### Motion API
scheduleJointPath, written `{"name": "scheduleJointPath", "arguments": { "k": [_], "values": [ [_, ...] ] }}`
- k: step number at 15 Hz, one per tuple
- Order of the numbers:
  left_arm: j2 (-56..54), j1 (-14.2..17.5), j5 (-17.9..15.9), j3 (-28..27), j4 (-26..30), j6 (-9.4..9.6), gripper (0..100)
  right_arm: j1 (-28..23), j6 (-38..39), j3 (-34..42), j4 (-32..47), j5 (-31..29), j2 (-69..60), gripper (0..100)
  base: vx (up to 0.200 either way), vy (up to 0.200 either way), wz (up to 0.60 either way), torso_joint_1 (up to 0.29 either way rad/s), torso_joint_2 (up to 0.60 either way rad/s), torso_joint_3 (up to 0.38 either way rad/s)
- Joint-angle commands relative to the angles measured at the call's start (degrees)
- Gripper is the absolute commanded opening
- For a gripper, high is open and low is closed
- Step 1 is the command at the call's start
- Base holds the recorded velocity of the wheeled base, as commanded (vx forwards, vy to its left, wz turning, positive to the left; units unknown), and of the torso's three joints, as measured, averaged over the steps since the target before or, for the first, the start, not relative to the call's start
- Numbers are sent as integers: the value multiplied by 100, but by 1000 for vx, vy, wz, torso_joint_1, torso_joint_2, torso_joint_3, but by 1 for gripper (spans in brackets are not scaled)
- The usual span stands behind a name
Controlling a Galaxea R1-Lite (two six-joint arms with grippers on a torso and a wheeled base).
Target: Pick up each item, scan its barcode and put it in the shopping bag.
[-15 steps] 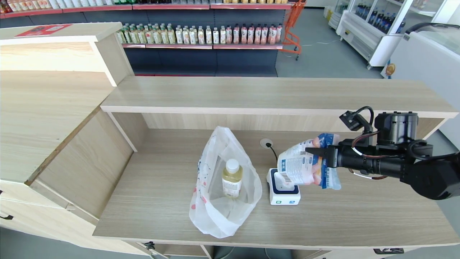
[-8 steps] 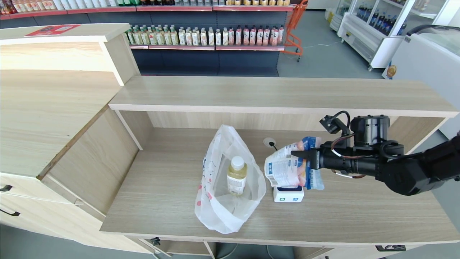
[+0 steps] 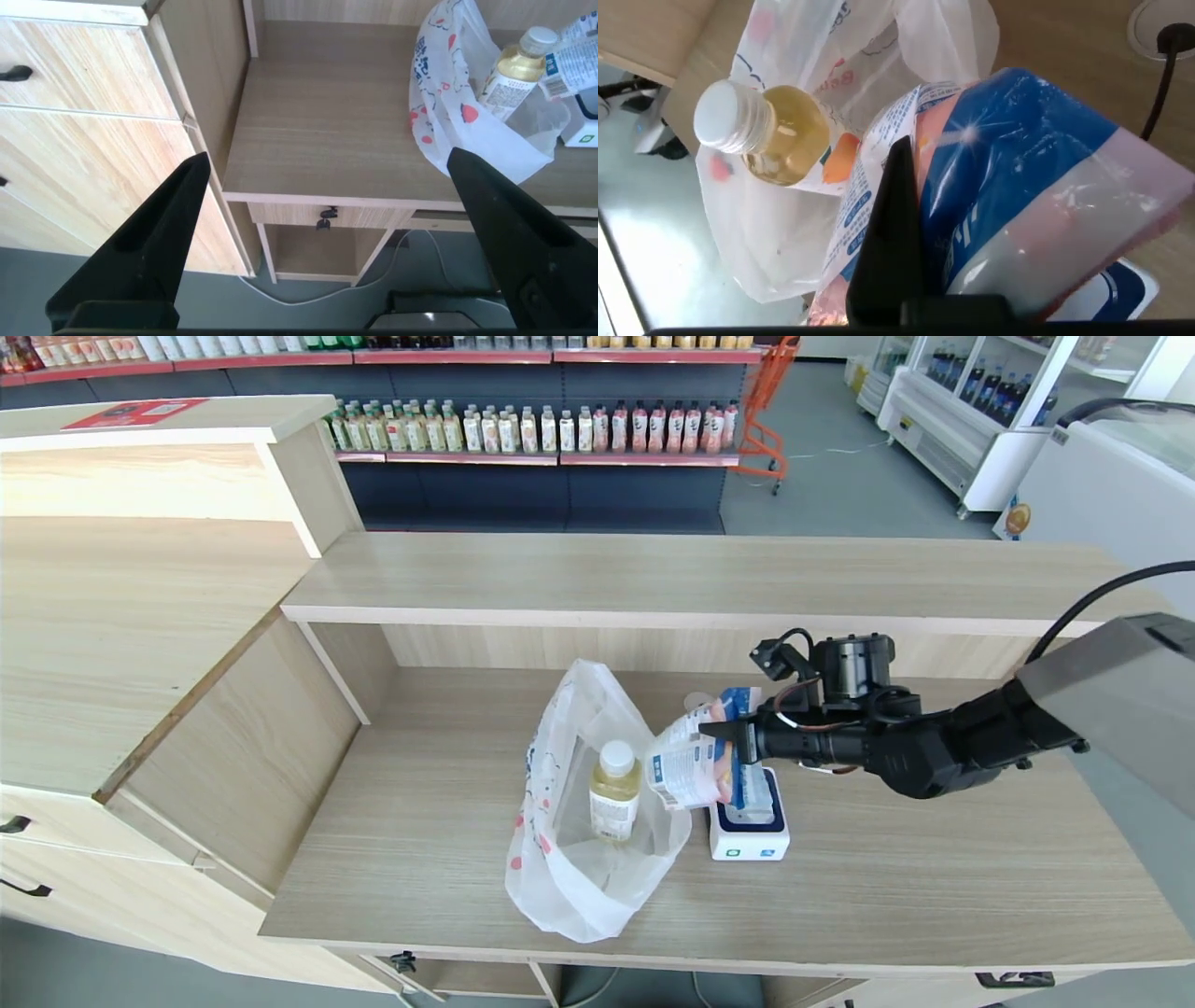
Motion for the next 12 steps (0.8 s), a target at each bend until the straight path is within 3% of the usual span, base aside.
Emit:
{"name": "scheduleJointPath", "arguments": {
  "k": [1, 7, 12],
  "values": [
    [-2, 0, 1, 1, -1, -1, 100, 192, -114, -661, 94, 10, 719, 0, 0, 0, 0, 0, 0, 0],
    [-2, 0, 1, 1, -1, -1, 100, 526, -527, -1699, 243, 80, 1326, 0, 0, 0, 0, 0, 0, 0],
    [-2, 0, 1, 1, -1, -1, 100, 535, -1266, -1707, 278, 625, 1510, 0, 0, 0, 0, 0, 0, 0]
  ]
}}
